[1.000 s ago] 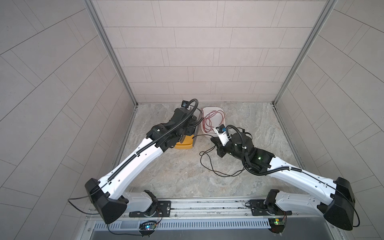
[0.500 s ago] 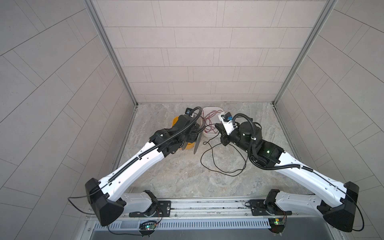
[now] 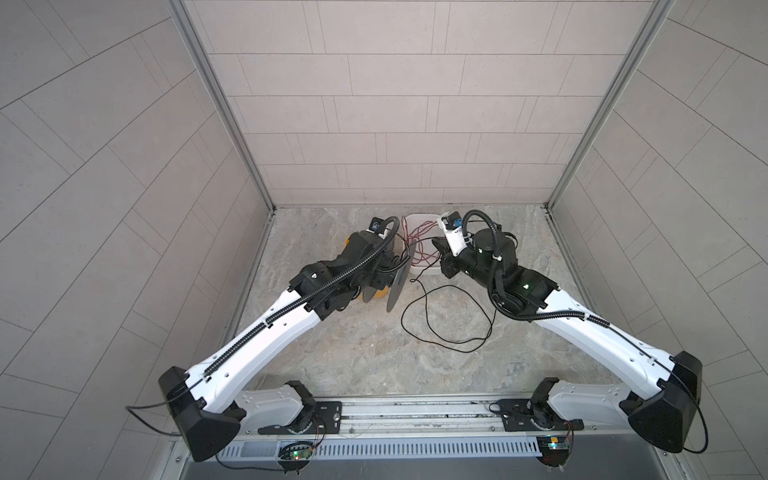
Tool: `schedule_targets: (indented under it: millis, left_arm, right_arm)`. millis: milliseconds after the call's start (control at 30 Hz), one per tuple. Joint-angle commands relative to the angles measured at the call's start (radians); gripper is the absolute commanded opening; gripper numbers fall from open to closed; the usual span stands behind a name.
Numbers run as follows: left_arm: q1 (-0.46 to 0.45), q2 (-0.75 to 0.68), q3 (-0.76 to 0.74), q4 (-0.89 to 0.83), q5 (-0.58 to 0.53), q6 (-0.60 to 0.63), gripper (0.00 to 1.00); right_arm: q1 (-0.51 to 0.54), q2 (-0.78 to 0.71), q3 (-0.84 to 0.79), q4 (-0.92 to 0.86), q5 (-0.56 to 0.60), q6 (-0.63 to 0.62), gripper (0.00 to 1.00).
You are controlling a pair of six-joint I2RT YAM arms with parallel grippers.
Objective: Wrap the cables
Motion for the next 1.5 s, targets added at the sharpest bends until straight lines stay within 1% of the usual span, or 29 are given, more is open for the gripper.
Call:
schedule_targets:
  millis: [0, 200, 367, 533, 767, 933, 1100, 1300, 1467]
  left_arm:
    - [-0.001, -0.045, 0.025, -0.002, 0.016, 0.015, 0.00]
    - [-0.002, -0.055, 0.032, -0.011, 0.062, 0.016, 0.00]
    - [0.003, -0.064, 0.048, -0.016, 0.090, -0.012, 0.00]
    - [0.005, -0.080, 0.059, 0.007, 0.099, -0.024, 0.00]
    - [0.014, -0.076, 0.080, 0.011, 0.106, -0.035, 0.00]
    - [0.043, -0.094, 0.073, 0.062, 0.154, -0.079, 0.00]
    - [0.058, -0.087, 0.104, 0.072, 0.124, -0.102, 0.00]
    - [0.063, -0.101, 0.081, 0.146, 0.086, -0.152, 0.00]
    - [0.068, -0.097, 0.090, 0.169, 0.087, -0.168, 0.00]
  right_arm:
    - [-0.034, 0.019, 0.028, 0.039, -0.015, 0.026, 0.00]
    - [-0.071, 0.065, 0.015, 0.077, -0.048, 0.055, 0.00]
    - [-0.096, 0.091, -0.018, 0.116, -0.073, 0.079, 0.00]
    - [-0.121, 0.106, -0.057, 0.155, -0.094, 0.107, 0.00]
    - [-0.127, 0.122, -0.100, 0.197, -0.113, 0.132, 0.00]
    - [-0.127, 0.130, -0.122, 0.202, -0.138, 0.150, 0.00]
    - [-0.126, 0.120, -0.174, 0.233, -0.148, 0.166, 0.00]
    - [-0.126, 0.113, -0.221, 0.279, -0.192, 0.178, 0.00]
    - [-0.126, 0.108, -0.274, 0.349, -0.236, 0.199, 0.01]
